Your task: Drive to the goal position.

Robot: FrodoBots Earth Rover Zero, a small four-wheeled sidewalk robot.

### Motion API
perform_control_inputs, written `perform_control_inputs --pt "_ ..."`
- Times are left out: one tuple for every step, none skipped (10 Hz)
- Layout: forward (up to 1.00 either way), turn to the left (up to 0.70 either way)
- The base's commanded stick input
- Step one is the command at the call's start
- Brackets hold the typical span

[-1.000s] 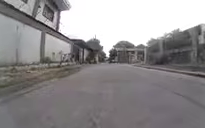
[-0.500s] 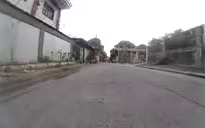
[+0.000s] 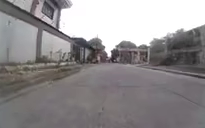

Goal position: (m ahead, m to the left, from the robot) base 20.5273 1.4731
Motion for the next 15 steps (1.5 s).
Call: perform_control_inputs --pt "0.70 0.00" --pt "0.70 0.00" --pt "0.70 0.00" --pt "0.70 0.00" --pt "0.70 0.00" --pt "0.70 0.00" --pt "0.70 0.00" --pt "0.70 0.00" --pt "0.70 0.00" --pt "0.70 0.00" --pt "0.70 0.00" --pt "0.70 0.00" --pt "0.70 0.00" --pt "0.70 0.00" --pt "0.70 0.00"
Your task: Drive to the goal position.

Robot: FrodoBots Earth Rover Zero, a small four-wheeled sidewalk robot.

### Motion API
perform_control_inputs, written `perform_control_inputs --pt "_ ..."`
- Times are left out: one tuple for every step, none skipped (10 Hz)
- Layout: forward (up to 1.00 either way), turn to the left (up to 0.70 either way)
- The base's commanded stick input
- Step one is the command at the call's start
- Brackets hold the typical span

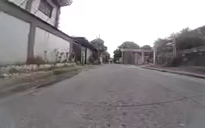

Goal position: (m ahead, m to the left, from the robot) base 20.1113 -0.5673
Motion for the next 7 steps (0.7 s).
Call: perform_control_inputs --pt "0.70 0.00" --pt "0.70 0.00" --pt "0.70 0.00" --pt "0.70 0.00" --pt "0.70 0.00" --pt "0.70 0.00" --pt "0.70 0.00"
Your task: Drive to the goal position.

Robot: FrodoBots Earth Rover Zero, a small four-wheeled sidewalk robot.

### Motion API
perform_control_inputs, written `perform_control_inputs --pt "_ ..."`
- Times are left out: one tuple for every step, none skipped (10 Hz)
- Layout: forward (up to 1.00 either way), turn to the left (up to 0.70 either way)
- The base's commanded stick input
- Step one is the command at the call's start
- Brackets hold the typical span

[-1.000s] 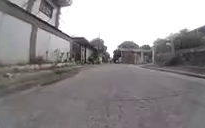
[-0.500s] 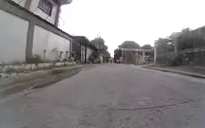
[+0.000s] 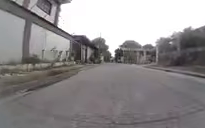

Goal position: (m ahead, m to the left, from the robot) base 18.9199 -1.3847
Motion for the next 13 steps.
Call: perform_control_inputs --pt "0.70 0.00" --pt "0.70 0.00" --pt "0.70 0.00" --pt "0.70 0.00" --pt "0.70 0.00" --pt "0.70 0.00" --pt "0.70 0.00" --pt "0.70 0.00" --pt "0.70 0.00" --pt "0.70 0.00" --pt "0.70 0.00" --pt "0.70 0.00" --pt "0.70 0.00"
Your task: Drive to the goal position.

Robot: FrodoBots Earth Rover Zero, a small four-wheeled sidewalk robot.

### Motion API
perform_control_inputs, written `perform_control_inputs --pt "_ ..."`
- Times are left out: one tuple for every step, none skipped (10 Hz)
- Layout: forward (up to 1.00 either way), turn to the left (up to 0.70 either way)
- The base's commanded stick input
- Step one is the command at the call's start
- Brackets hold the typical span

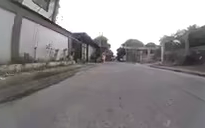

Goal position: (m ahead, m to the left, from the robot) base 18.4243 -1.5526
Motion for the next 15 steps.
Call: perform_control_inputs --pt "0.70 0.00" --pt "0.69 0.00" --pt "0.68 0.00" --pt "0.69 0.00" --pt "0.70 0.00" --pt "0.70 0.00" --pt "0.70 0.00" --pt "0.70 0.00" --pt "0.70 0.00" --pt "0.70 0.00" --pt "0.70 -0.13" --pt "0.70 -0.29" --pt "0.70 -0.16" --pt "0.70 0.00" --pt "0.70 0.00"
